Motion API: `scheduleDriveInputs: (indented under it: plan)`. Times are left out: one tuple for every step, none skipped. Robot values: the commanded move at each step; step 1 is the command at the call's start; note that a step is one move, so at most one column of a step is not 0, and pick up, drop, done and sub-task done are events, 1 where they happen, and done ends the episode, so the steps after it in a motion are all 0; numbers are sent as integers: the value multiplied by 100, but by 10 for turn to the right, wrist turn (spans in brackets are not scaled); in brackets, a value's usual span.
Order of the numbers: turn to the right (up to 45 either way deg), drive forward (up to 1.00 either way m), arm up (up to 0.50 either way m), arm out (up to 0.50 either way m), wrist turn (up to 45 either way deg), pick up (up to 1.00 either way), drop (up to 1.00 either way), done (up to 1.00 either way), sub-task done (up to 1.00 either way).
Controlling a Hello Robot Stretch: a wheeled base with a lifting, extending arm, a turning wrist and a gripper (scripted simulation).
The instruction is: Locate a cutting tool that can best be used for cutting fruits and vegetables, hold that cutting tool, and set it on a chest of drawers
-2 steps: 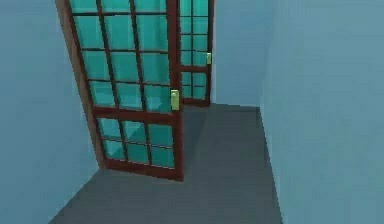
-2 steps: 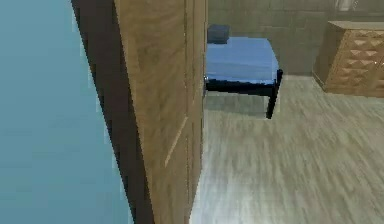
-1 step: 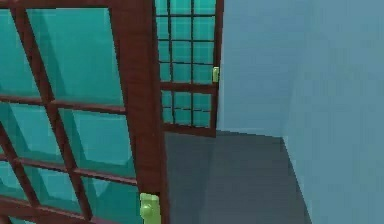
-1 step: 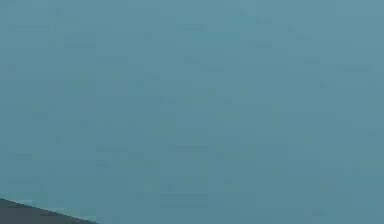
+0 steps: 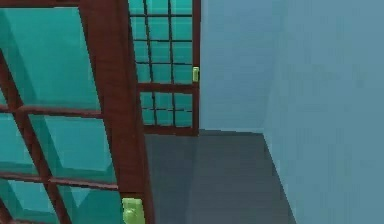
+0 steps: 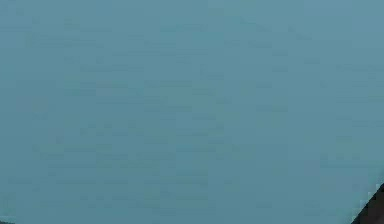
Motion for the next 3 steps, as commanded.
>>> scheduleDriveInputs:
  plan:
    - [0,5,0,0,0,0,0,0,0]
    - [450,0,0,0,0,0,0,0,0]
    - [150,0,0,0,0,0,0,0,0]
